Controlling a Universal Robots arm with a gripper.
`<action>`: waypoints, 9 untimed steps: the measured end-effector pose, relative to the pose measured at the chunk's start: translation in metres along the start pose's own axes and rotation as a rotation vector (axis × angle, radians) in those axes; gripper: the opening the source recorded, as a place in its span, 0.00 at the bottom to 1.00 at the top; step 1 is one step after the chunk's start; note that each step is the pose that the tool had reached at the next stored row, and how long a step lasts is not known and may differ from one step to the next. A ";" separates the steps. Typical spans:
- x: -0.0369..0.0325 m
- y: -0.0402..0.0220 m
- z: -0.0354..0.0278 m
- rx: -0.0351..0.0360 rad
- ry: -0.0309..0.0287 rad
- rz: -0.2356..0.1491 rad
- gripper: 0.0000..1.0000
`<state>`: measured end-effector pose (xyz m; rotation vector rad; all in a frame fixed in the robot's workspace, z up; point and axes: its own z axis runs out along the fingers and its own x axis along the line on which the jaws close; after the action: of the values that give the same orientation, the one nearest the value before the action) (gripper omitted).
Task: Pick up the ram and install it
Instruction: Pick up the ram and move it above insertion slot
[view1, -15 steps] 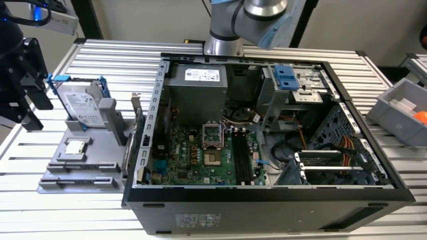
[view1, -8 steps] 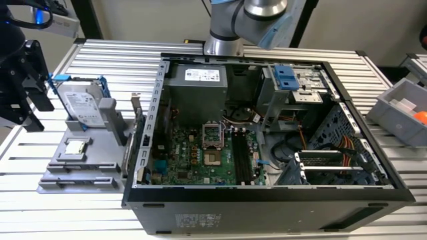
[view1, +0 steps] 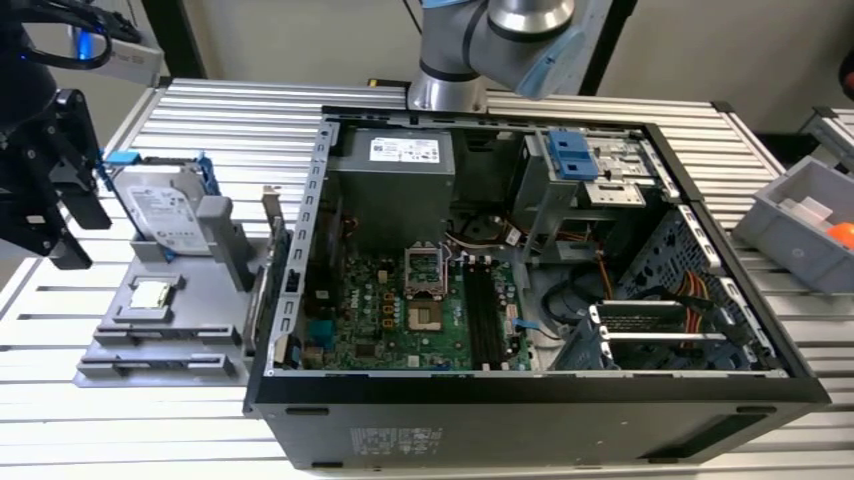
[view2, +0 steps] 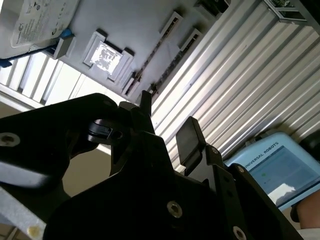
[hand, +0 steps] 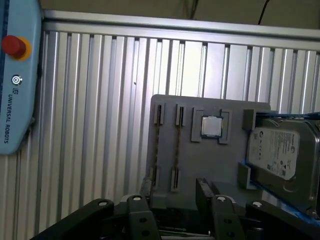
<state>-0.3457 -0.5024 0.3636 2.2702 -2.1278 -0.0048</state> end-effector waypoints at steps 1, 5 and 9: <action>-0.0001 0.0000 0.0008 -0.0002 0.0014 0.000 1.00; -0.0002 -0.0001 0.0044 -0.0004 0.0055 0.000 1.00; -0.0003 -0.0002 0.0078 -0.0008 0.0099 0.000 1.00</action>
<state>-0.3457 -0.5022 0.3559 2.2647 -2.1231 0.0055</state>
